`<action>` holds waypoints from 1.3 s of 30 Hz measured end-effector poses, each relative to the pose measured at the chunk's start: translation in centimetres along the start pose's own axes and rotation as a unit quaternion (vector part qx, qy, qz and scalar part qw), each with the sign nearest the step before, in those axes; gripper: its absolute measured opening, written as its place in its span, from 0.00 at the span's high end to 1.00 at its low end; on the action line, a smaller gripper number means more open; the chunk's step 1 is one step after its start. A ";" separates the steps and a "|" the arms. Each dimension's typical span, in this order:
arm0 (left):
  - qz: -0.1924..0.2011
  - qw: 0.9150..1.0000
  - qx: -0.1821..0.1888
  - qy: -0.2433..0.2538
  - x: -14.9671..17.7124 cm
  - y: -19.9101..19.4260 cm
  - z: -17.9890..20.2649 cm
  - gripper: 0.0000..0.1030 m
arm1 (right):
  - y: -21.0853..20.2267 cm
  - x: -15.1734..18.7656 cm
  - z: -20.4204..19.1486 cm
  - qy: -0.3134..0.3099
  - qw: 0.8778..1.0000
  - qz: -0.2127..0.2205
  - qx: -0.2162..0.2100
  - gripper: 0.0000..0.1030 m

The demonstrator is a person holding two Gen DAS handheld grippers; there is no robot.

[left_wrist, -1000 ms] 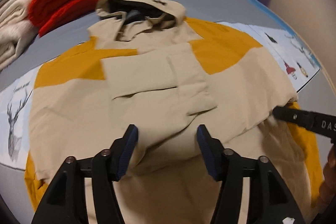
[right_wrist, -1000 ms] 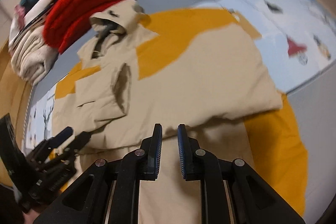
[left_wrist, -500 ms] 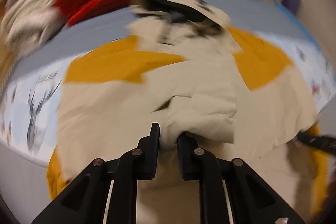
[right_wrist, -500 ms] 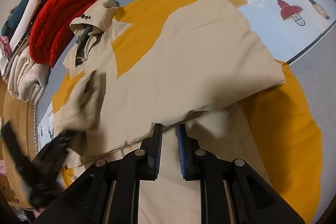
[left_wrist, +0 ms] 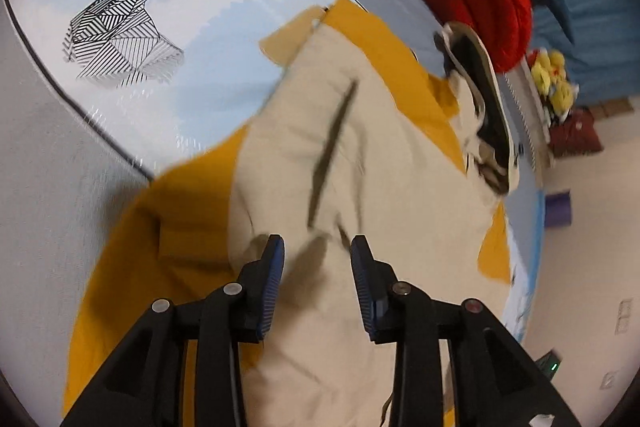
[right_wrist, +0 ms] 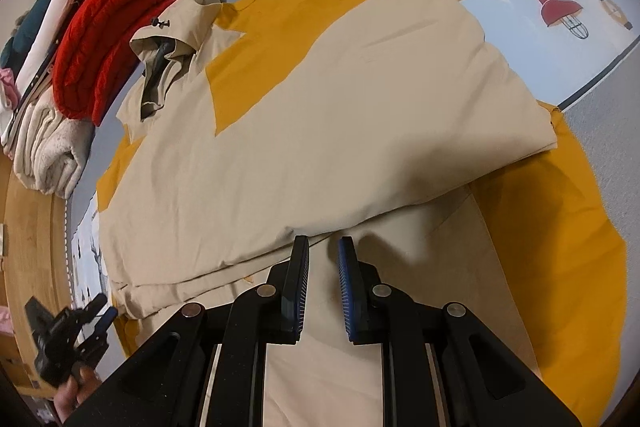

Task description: Fold large clothes

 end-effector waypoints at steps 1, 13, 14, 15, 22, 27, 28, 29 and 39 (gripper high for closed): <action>-0.004 1.000 0.009 -0.006 -0.1 0.4 -0.2 0.69 | -0.1 -0.1 -0.1 -0.001 1.000 0.002 0.000 0.84; -0.009 0.999 0.028 0.039 -0.5 3.9 2.1 0.95 | -0.8 -1.0 0.0 0.006 1.000 0.023 -0.003 0.84; 0.000 0.998 0.021 0.055 -0.7 3.6 2.5 0.96 | -0.8 -1.0 0.0 0.008 1.000 0.022 -0.003 0.84; 0.014 0.997 0.014 0.072 -1.0 3.1 2.8 0.96 | -0.8 -1.1 0.0 0.009 1.000 0.022 -0.004 0.84; 0.085 0.989 -0.054 0.107 -2.7 -2.1 4.1 0.93 | -2.0 -1.8 -0.8 0.005 0.999 0.043 -0.009 0.84; 0.052 0.988 -0.108 0.098 -2.6 -1.6 2.2 0.89 | -2.8 -2.2 0.0 0.013 0.998 0.059 0.031 0.84; 0.067 0.986 -0.115 0.104 -2.7 -2.2 2.2 0.89 | -3.1 -2.4 0.3 0.016 0.997 0.069 0.037 0.84; 0.076 0.984 -0.115 0.112 -2.9 -2.5 2.5 0.89 | -3.5 -2.8 0.3 0.018 0.996 0.082 0.031 0.84; -0.017 0.980 -0.112 0.165 0.1 3.6 0.9 0.73 | 1.1 -2.8 5.7 0.058 0.997 0.020 0.047 0.85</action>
Point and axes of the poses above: each gripper's, at about its wrist camera, not at the fingertips, and y roughly the way its jaws point, z to its right, x to its underside, the point moved 7 cm from there along y, roughly the way its jaws point, and after that the axes turned 7 degrees about z, right-handed, at the moved point
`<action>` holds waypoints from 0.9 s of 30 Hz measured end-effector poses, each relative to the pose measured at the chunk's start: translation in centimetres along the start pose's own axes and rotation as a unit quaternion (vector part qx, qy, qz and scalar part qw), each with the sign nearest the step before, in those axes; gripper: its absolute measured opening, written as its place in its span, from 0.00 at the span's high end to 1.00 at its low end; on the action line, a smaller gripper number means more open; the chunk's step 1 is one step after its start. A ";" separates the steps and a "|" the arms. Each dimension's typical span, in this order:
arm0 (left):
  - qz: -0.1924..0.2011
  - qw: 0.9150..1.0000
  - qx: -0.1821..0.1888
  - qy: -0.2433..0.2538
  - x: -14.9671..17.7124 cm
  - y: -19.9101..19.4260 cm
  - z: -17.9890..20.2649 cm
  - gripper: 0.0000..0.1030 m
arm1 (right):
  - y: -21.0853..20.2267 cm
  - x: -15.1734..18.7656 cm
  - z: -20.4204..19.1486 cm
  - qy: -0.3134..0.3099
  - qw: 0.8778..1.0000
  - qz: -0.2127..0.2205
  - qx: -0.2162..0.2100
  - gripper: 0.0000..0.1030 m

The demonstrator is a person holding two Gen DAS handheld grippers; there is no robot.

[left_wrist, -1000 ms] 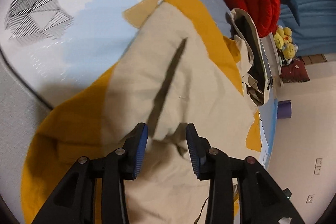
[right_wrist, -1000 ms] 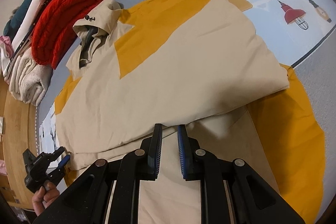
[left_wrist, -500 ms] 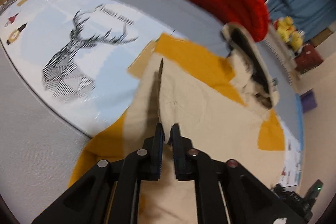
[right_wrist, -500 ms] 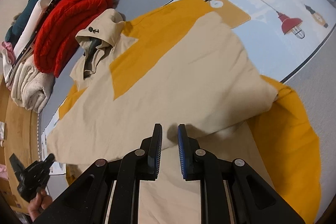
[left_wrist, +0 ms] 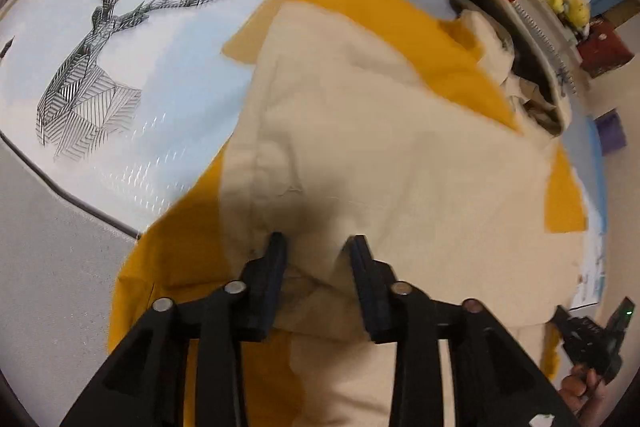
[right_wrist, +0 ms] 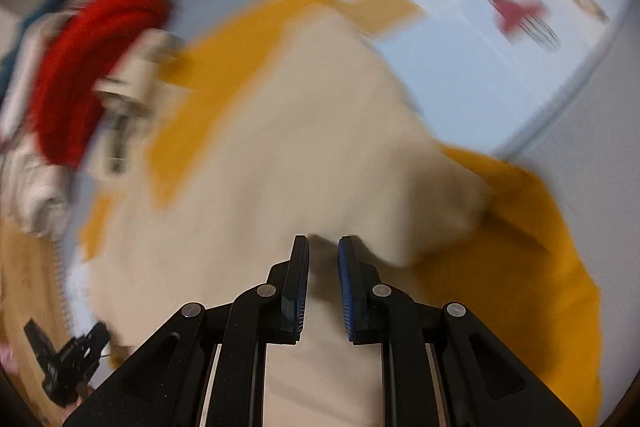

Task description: Fold large clothes

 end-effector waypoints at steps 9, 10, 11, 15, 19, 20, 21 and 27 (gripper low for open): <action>0.022 0.996 -0.015 0.081 -0.3 -1.3 3.6 0.62 | -3.1 -0.7 -5.7 -0.101 0.993 0.056 -0.034 0.84; -0.008 0.996 -0.032 0.083 0.6 0.1 2.8 0.62 | -2.2 -0.2 -5.5 -0.102 0.994 0.040 -0.029 0.84; -0.015 0.995 -0.041 0.086 1.0 0.6 2.5 0.62 | -1.0 0.5 -4.9 -0.100 0.995 0.016 -0.017 0.84; 0.035 0.992 -0.033 0.118 -0.6 -2.5 4.5 0.61 | 0.1 1.2 -3.4 -0.090 0.996 -0.012 0.014 0.84; 0.097 0.986 -0.027 0.133 -1.8 -6.3 6.3 0.49 | -3.3 -0.1 -6.2 -0.153 0.987 0.055 0.010 0.84; 0.106 0.985 -0.021 0.135 -2.3 -6.9 6.8 0.47 | -4.4 -0.2 -7.1 -0.165 0.984 0.070 0.001 0.84; 0.115 0.984 -0.018 0.138 -2.3 -7.7 7.2 0.44 | -5.3 -0.2 -8.1 -0.179 0.980 0.082 -0.004 0.84; 0.142 0.977 -0.002 0.161 -1.0 -9.3 9.3 0.43 | -9.9 1.1 -11.8 -0.249 0.959 0.134 0.013 0.84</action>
Point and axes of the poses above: each gripper's, at about its wrist camera, not at the fingertips, and y roughly the way its jaws point, z to its right, x to its underside, the point moved 7 cm from there along y, roughly the way its jaws point, and after that the axes turned 7 degrees about z, right-handed, at the moved point
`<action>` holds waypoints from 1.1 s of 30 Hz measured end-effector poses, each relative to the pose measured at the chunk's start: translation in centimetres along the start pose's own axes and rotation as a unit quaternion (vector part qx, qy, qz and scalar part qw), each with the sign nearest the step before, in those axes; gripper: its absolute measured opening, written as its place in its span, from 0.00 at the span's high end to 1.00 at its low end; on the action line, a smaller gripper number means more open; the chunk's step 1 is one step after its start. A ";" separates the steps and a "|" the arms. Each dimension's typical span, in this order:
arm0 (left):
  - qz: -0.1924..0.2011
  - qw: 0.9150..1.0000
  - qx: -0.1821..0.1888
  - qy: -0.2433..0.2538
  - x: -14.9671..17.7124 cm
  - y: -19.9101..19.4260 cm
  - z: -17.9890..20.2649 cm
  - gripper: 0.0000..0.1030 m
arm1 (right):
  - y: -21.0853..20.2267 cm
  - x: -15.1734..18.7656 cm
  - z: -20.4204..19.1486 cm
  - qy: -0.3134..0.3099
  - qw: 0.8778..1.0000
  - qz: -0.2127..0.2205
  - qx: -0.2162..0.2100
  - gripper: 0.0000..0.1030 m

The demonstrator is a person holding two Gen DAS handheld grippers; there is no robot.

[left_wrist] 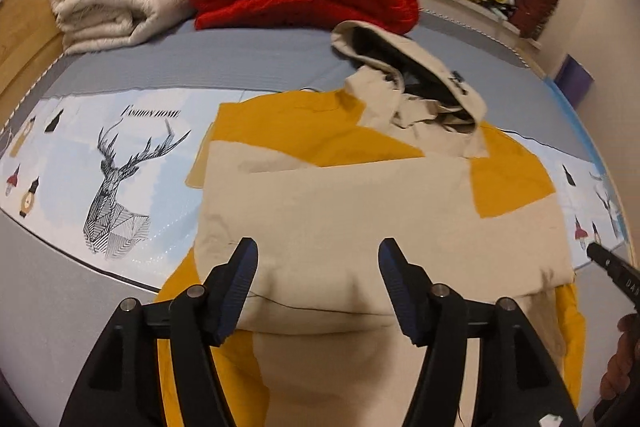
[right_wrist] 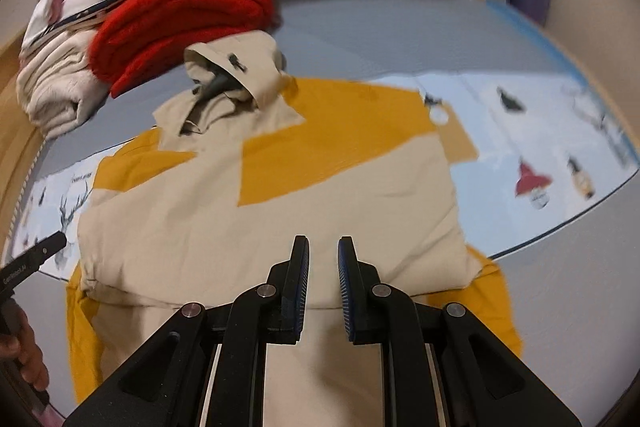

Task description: Fold large clothes

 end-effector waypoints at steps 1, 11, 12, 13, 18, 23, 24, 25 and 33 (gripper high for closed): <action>0.004 1.000 0.001 0.006 0.4 -0.5 0.5 0.43 | -0.6 0.1 -0.1 -0.003 1.000 0.005 0.002 0.84; 0.072 0.996 -0.007 0.046 0.2 -2.5 2.9 0.41 | -3.1 0.7 -0.7 -0.057 0.997 0.039 0.034 0.63; 0.072 0.996 -0.008 0.047 0.2 -2.5 3.0 0.41 | -3.1 0.7 -0.6 -0.059 0.997 0.041 0.036 0.51; 0.073 0.996 -0.011 0.048 0.1 -2.4 3.0 0.41 | -3.0 0.6 -0.4 -0.057 0.997 0.043 0.036 0.25; 0.071 0.995 -0.018 0.067 -0.3 -2.1 3.4 0.41 | -2.8 0.0 0.9 -0.038 0.998 0.045 0.034 0.12; 0.088 0.993 -0.039 0.060 -2.3 -2.3 3.2 0.28 | -2.8 -0.9 1.6 -0.035 0.998 0.050 0.036 0.12; 0.092 0.993 -0.043 0.058 -3.2 -2.1 3.2 0.27 | -2.8 -1.0 1.8 -0.036 0.997 0.049 0.038 0.12; 0.091 0.993 -0.045 0.057 -3.8 -1.8 3.2 0.27 | -2.7 -1.1 2.0 -0.036 0.997 0.049 0.039 0.12; 0.072 0.995 -0.040 0.050 -11.6 5.5 3.7 0.27 | -1.9 -1.6 3.2 -0.019 0.999 0.034 0.037 0.12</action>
Point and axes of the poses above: each gripper's, at about its wrist camera, not at the fingertips, and y roughly the way its jaws point, z to its right, x to its underside, the point moved 7 cm from there along y, roughly the way its jaws point, and after that the axes turned 7 degrees about z, right-handed, at the moved point
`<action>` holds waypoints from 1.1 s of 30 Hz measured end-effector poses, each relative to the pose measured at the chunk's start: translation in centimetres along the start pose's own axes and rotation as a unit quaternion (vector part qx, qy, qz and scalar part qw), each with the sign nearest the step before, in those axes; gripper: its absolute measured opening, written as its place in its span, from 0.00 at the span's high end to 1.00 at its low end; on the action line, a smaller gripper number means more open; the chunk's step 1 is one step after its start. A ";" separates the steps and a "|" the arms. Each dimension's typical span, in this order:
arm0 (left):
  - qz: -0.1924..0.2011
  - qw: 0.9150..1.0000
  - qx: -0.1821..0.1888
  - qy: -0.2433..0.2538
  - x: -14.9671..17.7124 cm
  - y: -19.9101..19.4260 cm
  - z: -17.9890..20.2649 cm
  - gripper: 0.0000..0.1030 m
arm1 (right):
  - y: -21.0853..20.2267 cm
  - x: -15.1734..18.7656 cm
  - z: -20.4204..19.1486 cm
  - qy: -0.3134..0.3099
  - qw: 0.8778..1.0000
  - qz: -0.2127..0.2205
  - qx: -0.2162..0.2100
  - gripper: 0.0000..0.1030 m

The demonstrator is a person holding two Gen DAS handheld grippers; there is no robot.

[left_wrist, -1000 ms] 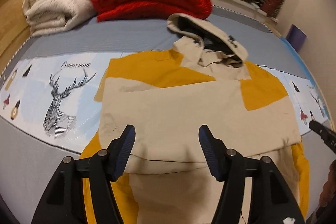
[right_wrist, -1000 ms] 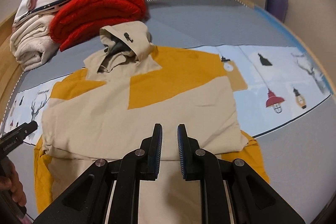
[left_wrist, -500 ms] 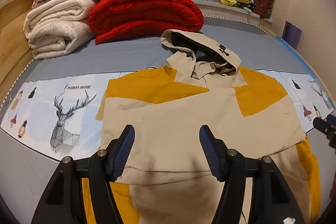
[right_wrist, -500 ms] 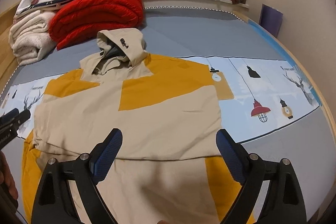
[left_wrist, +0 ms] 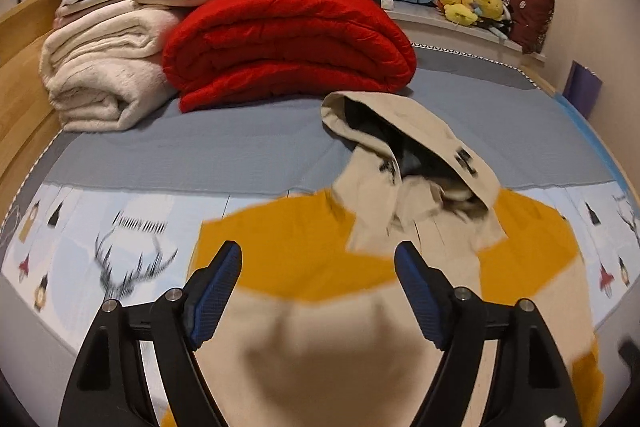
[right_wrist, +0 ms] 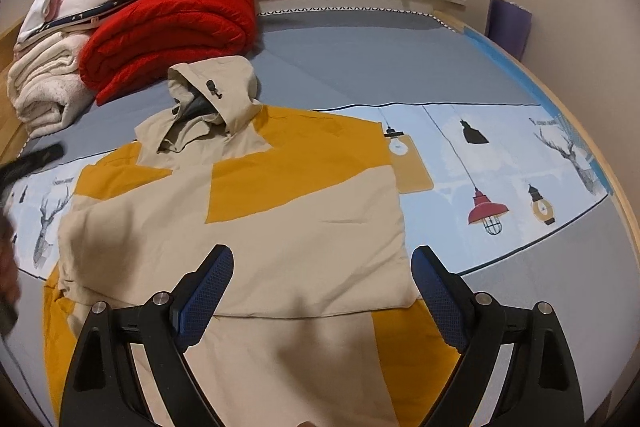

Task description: Fold large clothes

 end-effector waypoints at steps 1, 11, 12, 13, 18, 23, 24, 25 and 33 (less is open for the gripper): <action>-0.004 1.000 0.003 0.003 -0.8 1.5 0.2 0.28 | 0.0 -0.1 0.0 -0.001 1.000 0.001 -0.002 0.12; -0.025 0.999 0.038 0.002 -8.0 14.8 1.0 0.53 | 0.8 -0.2 -0.5 -0.014 1.000 0.004 -0.005 0.34; -0.029 0.999 0.037 0.003 -8.5 16.3 0.9 0.53 | 0.9 -0.2 -0.5 -0.012 1.000 0.004 -0.006 0.36; -0.031 0.999 0.035 0.002 -8.8 17.5 0.8 0.53 | 1.1 -0.2 -0.4 -0.009 1.000 0.003 -0.005 0.40; -0.049 0.998 0.033 -0.027 -9.7 23.3 -0.2 0.52 | 1.6 -0.3 -0.1 0.004 1.000 0.011 -0.004 0.41; -0.062 0.995 0.042 -0.061 -10.6 28.6 -0.9 0.52 | 2.4 -0.5 0.5 0.036 0.999 0.013 -0.008 0.41; -0.067 0.994 0.045 -0.067 -10.7 29.4 -0.9 0.52 | 2.7 -0.5 0.5 0.035 0.999 0.014 -0.004 0.41; -0.076 0.994 0.046 -0.070 -10.9 30.5 -0.9 0.52 | 2.8 -0.5 0.4 0.031 0.999 0.015 0.000 0.41; -0.099 0.990 0.064 -0.078 -12.3 33.9 -0.5 0.91 | 3.2 -0.8 -0.3 0.022 0.999 0.027 0.017 0.52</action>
Point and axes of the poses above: each gripper's, at about its wrist camera, not at the fingertips, and y roughly the way its jaws point, z to its right, x to its underside, the point moved 7 cm from there along y, roughly the way its jaws point, and after that the axes turned 7 degrees about z, right-handed, at the moved point
